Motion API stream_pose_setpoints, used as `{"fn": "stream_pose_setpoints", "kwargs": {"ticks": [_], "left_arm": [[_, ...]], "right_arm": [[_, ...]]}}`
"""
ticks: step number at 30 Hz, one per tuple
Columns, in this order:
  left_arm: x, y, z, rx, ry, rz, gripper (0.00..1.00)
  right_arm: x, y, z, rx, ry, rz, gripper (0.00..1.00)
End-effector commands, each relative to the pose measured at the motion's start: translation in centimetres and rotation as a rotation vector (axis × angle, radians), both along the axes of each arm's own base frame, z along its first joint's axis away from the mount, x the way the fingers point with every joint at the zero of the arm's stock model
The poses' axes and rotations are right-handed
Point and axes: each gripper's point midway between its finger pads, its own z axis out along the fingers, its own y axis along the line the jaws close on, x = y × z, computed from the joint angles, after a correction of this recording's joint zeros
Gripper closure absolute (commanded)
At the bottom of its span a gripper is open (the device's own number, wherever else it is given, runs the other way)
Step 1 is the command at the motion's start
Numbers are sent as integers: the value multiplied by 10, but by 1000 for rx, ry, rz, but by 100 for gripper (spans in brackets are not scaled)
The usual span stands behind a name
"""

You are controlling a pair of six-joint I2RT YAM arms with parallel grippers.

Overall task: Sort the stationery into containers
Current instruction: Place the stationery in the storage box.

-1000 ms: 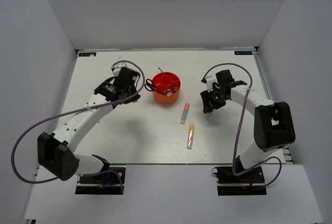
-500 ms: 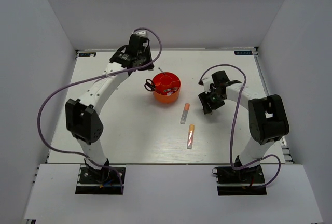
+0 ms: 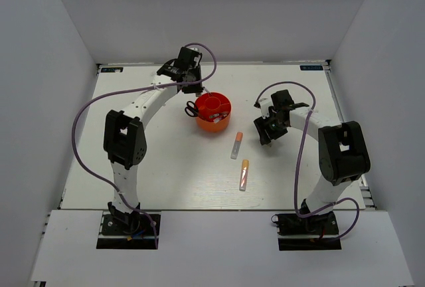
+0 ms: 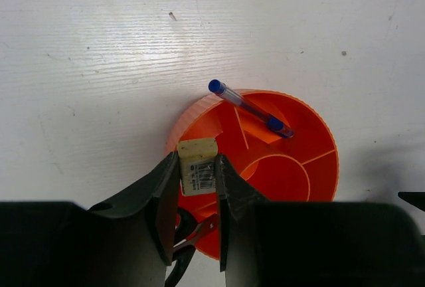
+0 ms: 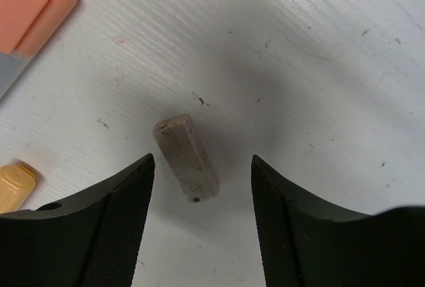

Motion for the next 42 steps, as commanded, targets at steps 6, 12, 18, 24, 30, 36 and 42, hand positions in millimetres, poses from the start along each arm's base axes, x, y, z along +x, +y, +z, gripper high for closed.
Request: {"fn": "stream_pose_setpoints", "kwargs": {"ticks": [6,12,18,24,30,36,42], "left_arm": [[4,-5,8,-9,-31,-21,97],[2,-13,-3,4,-9,-44,96],[-5,-16,-13,17,12,-60,95],[-7,-19,-15,26,13,-67,84],[-8,-15,-17,39,17,-59,70],[-8,-15,-14,42,11,-55,66],[-8,-14,-13,42,10,-49,60]], "right_arm": [[6,1,10,21,-35,-17,37],[6,0,11,23,-36,-20,37],[6,1,10,24,-32,-18,35],[7,-2,11,21,-34,-30,35],[8,-2,12,26,-36,-31,35],[8,-2,12,25,-35,-31,35],[8,-2,13,31,-32,-35,34]]}}
